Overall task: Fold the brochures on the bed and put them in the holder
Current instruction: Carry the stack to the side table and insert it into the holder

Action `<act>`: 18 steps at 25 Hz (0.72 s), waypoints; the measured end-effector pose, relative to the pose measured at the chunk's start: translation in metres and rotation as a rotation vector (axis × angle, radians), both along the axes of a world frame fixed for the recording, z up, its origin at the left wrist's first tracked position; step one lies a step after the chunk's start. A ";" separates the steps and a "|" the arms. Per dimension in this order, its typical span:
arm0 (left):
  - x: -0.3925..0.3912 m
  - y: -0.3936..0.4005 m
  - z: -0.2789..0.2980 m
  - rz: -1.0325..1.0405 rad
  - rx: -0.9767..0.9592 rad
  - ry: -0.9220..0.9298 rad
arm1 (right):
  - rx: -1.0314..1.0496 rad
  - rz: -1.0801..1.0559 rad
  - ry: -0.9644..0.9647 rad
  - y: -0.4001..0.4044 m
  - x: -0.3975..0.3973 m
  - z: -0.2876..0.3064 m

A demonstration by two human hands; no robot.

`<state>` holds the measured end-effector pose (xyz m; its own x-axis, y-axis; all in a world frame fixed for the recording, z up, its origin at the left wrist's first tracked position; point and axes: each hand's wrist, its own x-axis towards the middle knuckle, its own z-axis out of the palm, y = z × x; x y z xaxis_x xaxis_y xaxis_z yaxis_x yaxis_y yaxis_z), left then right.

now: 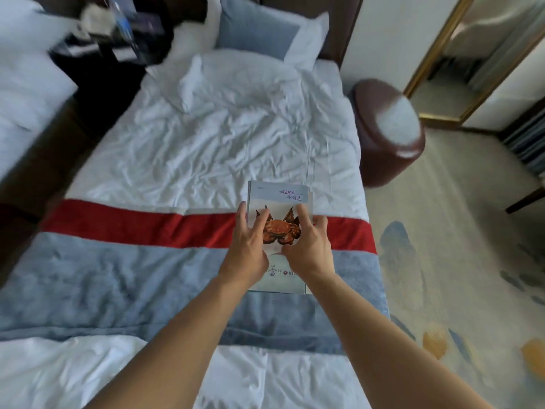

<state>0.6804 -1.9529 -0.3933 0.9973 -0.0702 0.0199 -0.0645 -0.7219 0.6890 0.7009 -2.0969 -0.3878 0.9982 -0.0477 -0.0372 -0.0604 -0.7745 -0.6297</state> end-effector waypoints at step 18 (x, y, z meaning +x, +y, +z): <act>0.054 0.023 0.171 -0.005 0.126 -0.187 | 0.044 0.003 -0.251 0.022 0.050 0.169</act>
